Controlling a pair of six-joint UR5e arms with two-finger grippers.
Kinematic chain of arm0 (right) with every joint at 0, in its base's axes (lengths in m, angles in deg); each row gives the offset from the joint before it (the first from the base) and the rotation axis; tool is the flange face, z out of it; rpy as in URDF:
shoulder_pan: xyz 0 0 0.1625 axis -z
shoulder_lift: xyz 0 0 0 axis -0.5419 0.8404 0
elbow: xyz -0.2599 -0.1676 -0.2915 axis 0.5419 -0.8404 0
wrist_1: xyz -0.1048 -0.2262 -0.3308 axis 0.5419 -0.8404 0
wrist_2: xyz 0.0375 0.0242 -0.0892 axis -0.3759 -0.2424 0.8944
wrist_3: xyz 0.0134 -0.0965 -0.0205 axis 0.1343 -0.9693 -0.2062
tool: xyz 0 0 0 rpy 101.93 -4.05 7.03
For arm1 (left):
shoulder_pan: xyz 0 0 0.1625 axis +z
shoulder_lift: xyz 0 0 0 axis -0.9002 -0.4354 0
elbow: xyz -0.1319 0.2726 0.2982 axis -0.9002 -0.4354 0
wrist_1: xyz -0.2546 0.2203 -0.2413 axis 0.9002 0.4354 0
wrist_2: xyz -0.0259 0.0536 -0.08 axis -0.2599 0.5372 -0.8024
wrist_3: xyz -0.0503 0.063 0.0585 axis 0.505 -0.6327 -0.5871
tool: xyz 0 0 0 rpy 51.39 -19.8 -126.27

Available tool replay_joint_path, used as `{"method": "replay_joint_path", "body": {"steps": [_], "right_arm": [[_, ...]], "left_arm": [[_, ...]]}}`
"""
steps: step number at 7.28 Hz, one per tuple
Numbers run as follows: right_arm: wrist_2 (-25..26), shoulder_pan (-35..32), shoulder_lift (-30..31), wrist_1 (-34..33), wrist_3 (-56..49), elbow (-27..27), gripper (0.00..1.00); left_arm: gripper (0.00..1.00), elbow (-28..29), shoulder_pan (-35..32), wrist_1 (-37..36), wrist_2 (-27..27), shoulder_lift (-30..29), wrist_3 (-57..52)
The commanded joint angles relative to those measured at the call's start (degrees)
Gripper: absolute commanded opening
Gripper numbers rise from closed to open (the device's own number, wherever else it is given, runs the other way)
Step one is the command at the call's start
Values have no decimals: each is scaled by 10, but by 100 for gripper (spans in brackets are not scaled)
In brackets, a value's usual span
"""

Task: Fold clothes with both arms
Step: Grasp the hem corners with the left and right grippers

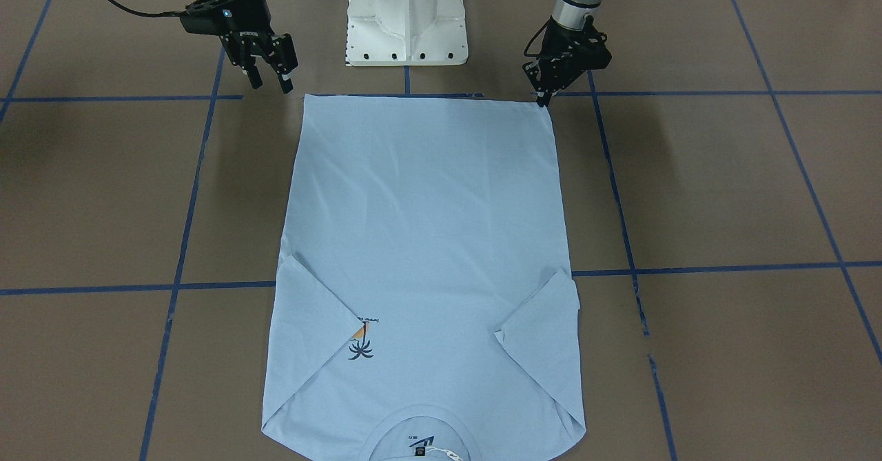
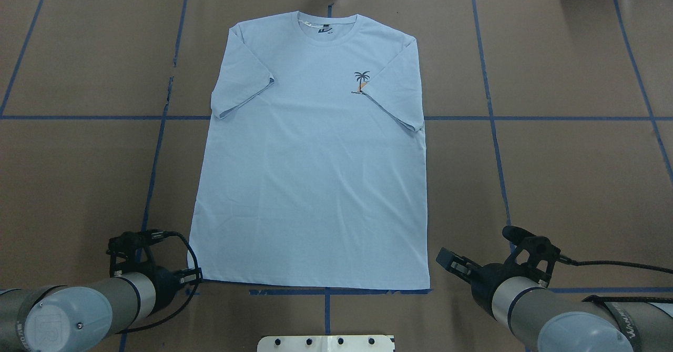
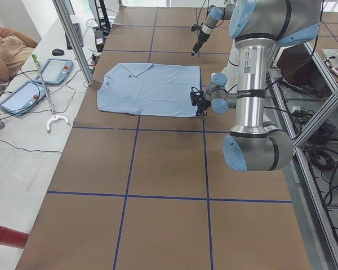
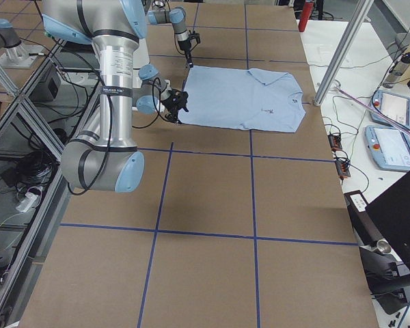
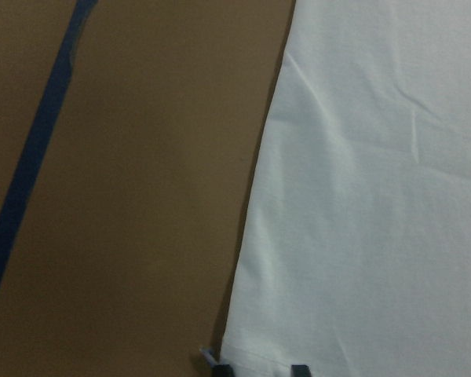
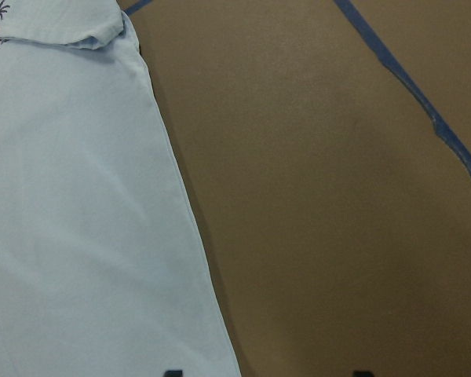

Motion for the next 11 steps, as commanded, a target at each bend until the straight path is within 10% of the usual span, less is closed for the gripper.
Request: {"method": "replay_joint_path", "body": {"steps": [1, 4, 11], "right_arm": [[1, 4, -21, -19, 24, -8, 76], [4, 21, -147, -219, 106, -21, 69], [16, 47, -148, -215, 133, -85, 55]], "left_arm": [[0, -3, -1, 0, 0, -5, 0], [0, -5, -2, 0, 0, -13, 1], [0, -8, -3, 1, 0, -22, 0]]}}
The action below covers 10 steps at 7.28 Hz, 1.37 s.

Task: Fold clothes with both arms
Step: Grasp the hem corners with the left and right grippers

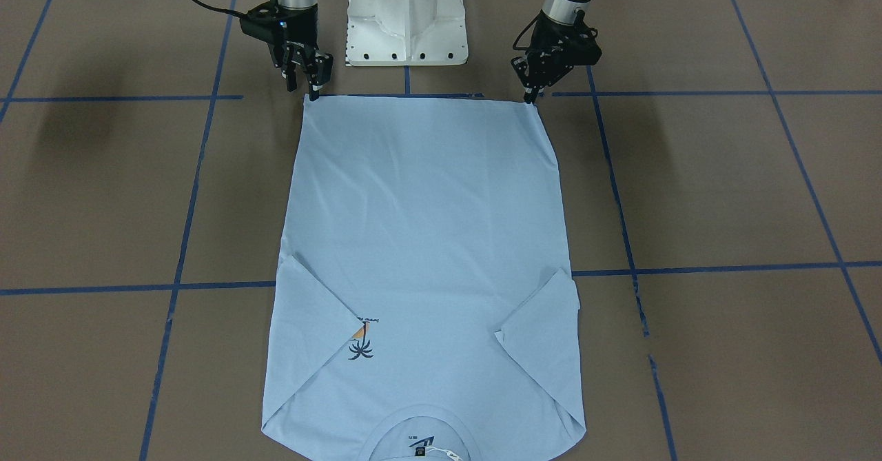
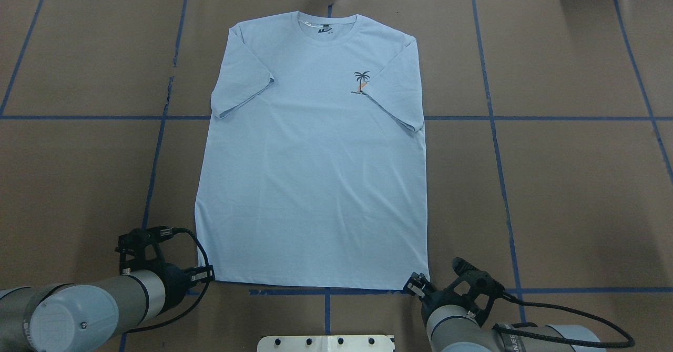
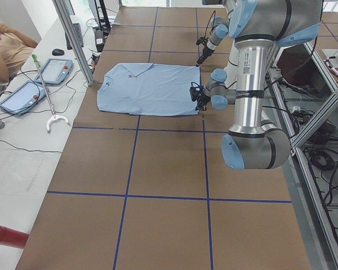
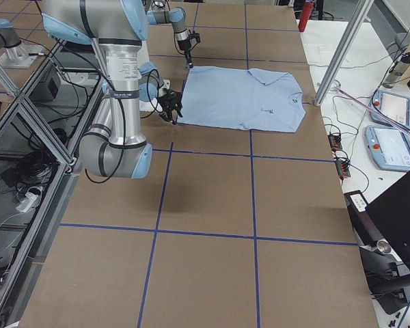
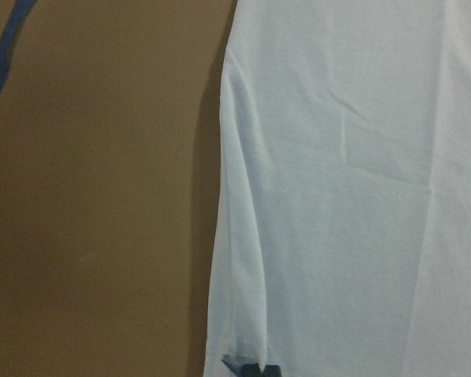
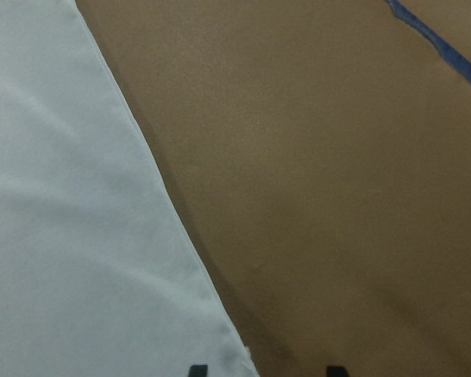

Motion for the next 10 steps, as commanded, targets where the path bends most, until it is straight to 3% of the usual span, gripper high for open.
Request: {"method": "replay_joint_path", "body": {"steps": [1, 9, 10], "right_arm": [[3, 0, 0, 0, 0, -2, 52], [27, 2, -26, 1, -4, -29, 43], [26, 1, -27, 1, -7, -29, 32]], "left_arm": [[0, 0, 0, 0, 0, 0, 1], [0, 1, 0, 1, 0, 1, 1], [0, 1, 0, 1, 0, 1, 1]]}}
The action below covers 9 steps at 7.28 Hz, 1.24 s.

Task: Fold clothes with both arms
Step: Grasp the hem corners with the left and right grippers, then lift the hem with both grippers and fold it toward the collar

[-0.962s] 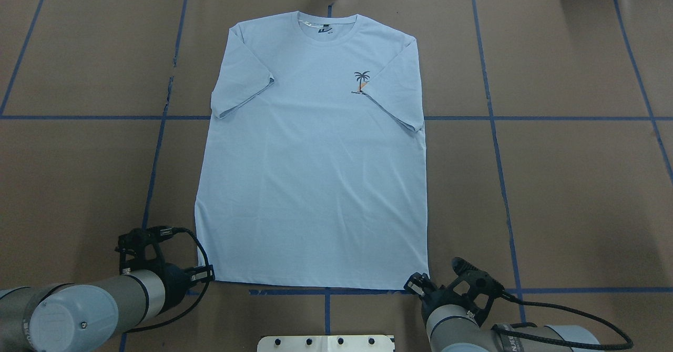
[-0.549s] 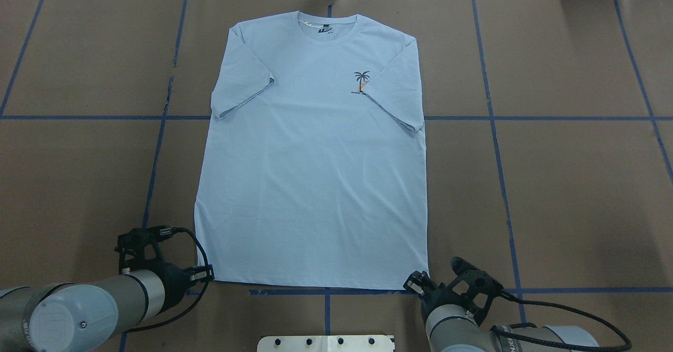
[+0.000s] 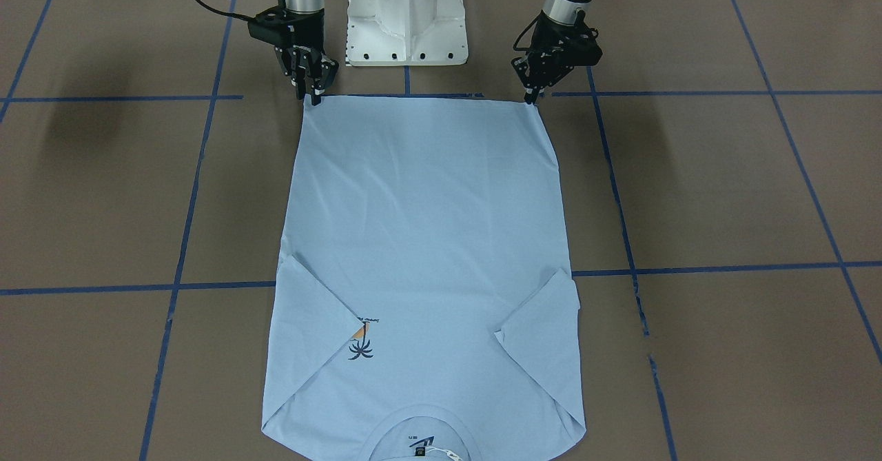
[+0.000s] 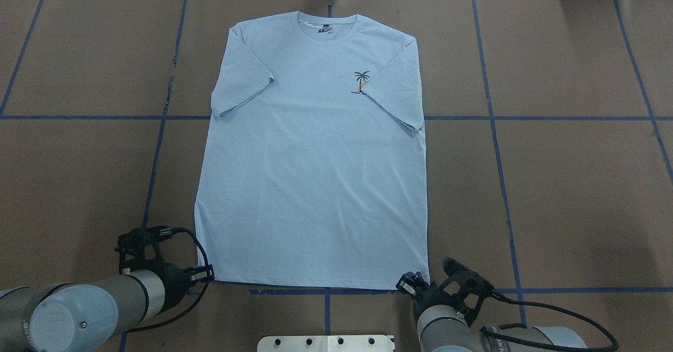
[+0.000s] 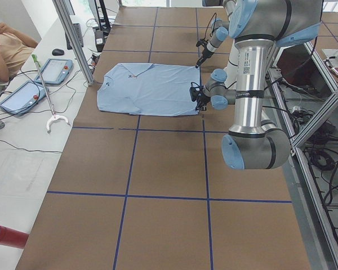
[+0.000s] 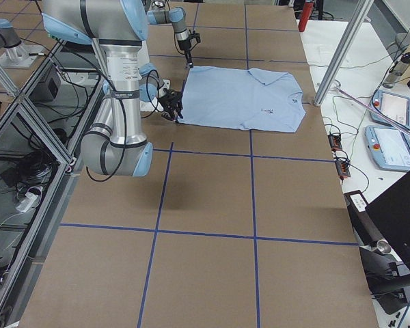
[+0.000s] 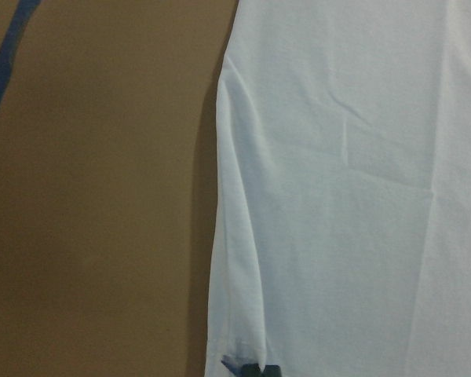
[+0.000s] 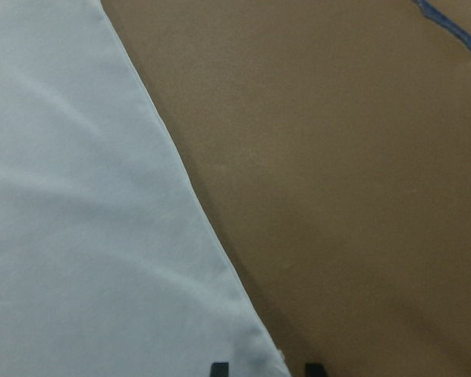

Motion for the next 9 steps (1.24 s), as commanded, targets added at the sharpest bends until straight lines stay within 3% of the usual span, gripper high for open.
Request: {"method": "replay_joint_path", "body": {"steps": [1, 2, 3, 5, 6, 7, 9], "right_arm": [[0, -3, -3, 0, -4, -3, 28], [-1, -5, -2, -1, -5, -2, 22], [-1, -6, -2, -1, -5, -1, 0], [-2, -26, -1, -6, -8, 14, 0], [-6, -39, 3, -9, -38, 52, 0], [-7, -48, 13, -49, -63, 99, 0], [-22, -10, 11, -222, -63, 249, 0]], "left_arm": [[0, 0, 0, -1, 0, -1, 0], [0, 0, 0, 0, 0, -1, 0], [0, 0, 0, 0, 0, -1, 0], [0, -11, 0, -5, -1, -4, -2], [0, -58, -6, -65, -4, -7, -16], [0, -117, -22, -132, -32, -24, -36], [0, -238, -30, -237, -74, -30, -35]]}}
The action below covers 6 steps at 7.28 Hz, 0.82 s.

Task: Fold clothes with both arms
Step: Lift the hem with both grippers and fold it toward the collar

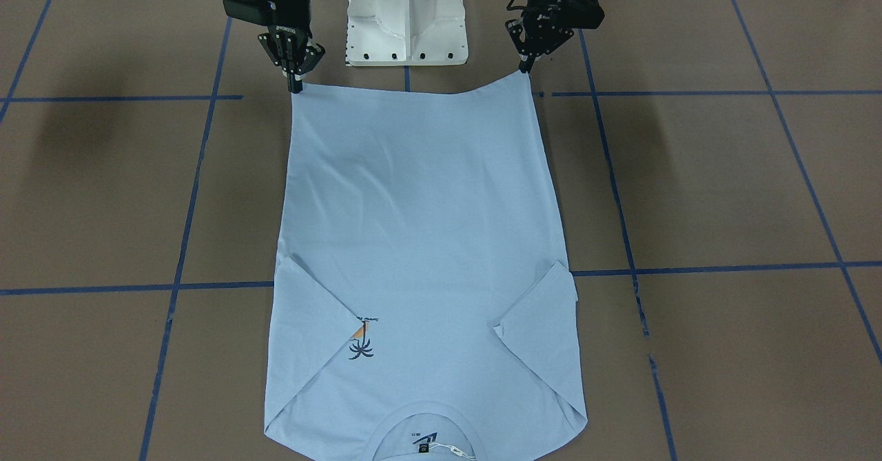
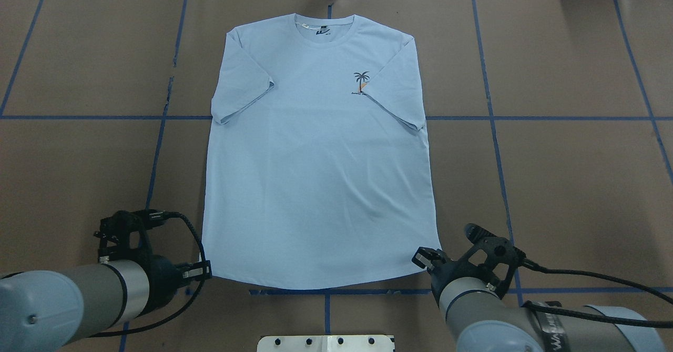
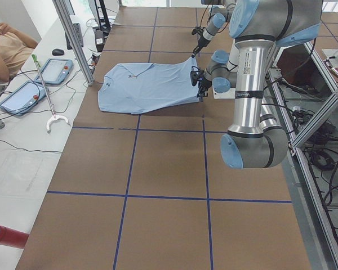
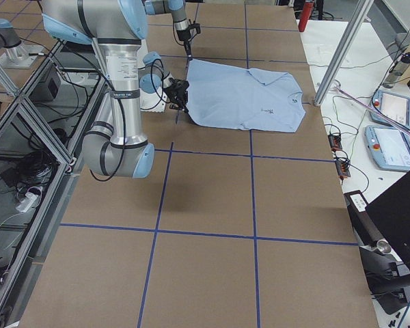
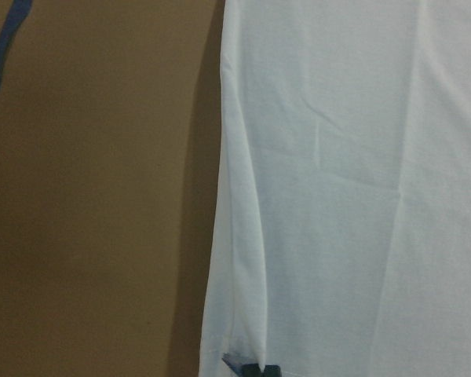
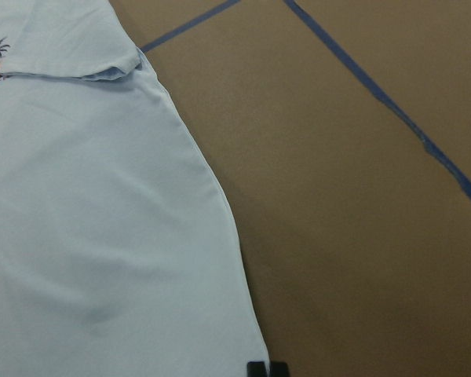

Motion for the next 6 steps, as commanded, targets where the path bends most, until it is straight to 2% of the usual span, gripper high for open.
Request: {"method": "replay_joint_path", "body": {"steps": [1, 2, 3, 4, 6], "right_arm": [[-9, 68, -2, -169, -2, 163, 0], [-19, 80, -10, -214, -1, 209, 0], [-28, 58, -35, -224, -7, 207, 0], [-39, 35, -56, -226, -41, 204, 0], [-85, -74, -106, -220, -112, 151, 0]], "left_arm": [[0, -114, -5, -79, -33, -1, 3], [0, -159, -5, -115, -59, -3, 3], [0, -163, -5, -126, -63, -7, -1], [0, -137, -24, -131, -66, -12, -20], [0, -51, -100, -144, -71, -100, -103]]}}
